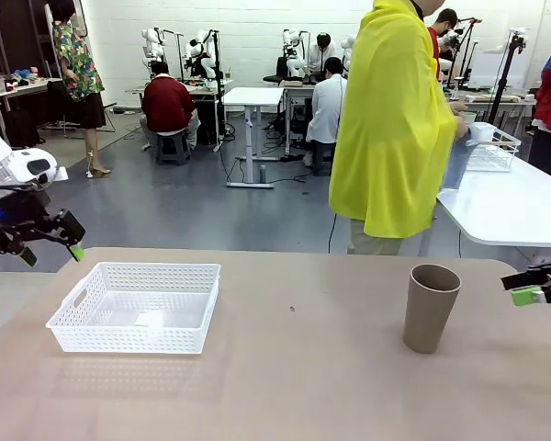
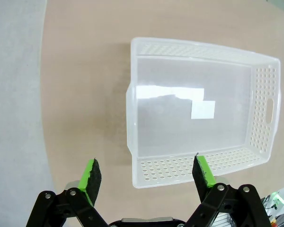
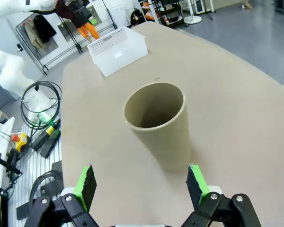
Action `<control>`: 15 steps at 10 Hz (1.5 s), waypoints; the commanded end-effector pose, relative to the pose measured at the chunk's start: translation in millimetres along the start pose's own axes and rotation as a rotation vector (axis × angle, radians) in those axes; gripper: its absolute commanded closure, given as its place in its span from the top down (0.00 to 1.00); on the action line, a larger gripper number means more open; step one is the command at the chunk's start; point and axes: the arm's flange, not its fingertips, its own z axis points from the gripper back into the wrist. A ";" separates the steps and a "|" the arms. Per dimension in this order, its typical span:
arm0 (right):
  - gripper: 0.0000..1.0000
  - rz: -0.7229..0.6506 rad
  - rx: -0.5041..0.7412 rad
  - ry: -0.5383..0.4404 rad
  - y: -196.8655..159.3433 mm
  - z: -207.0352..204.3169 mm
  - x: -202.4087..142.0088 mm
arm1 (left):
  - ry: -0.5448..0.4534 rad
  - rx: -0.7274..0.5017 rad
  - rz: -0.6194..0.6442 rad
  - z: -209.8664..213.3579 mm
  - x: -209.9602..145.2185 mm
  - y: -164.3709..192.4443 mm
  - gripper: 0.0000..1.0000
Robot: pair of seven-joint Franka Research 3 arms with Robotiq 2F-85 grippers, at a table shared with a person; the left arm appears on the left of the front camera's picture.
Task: Clean and organize the cups into the basket.
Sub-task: Pick up the Organizing basket and move it to the center of the table, then pick up the Reusable plastic cup from the right side of the table and place it inside the Organizing basket.
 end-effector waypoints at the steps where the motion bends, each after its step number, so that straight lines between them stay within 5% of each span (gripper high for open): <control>1: 1.00 0.001 -0.003 -0.033 -13.5 -1.9 11.2 | -0.026 -0.007 -0.014 -10.0 -3.3 -4.8 1.00; 3: 1.00 -0.078 -0.071 -0.032 -23.8 -2.1 11.5 | -0.069 0.049 -0.046 -11.2 -11.0 -10.0 1.00; 4: 1.00 -0.141 -0.139 0.019 -23.1 -1.2 8.7 | -0.012 0.006 -0.013 -7.7 -2.0 -5.6 1.00; 5: 1.00 -0.030 -0.027 -0.017 -19.9 -1.4 10.4 | -0.012 0.006 -0.013 -7.7 -2.0 -5.6 1.00; 9: 1.00 -0.054 -0.046 -0.009 -21.4 -0.8 10.6 | -0.022 0.013 -0.018 -9.8 -3.7 -5.8 1.00; 12: 1.00 0.146 -0.100 -0.005 -33.5 -24.3 -11.1 | 0.130 0.149 -0.037 -48.7 2.6 -14.1 1.00; 15: 1.00 0.193 -0.072 -0.012 -48.9 -35.8 -22.4 | 0.131 0.159 0.009 -70.5 13.5 -15.1 1.00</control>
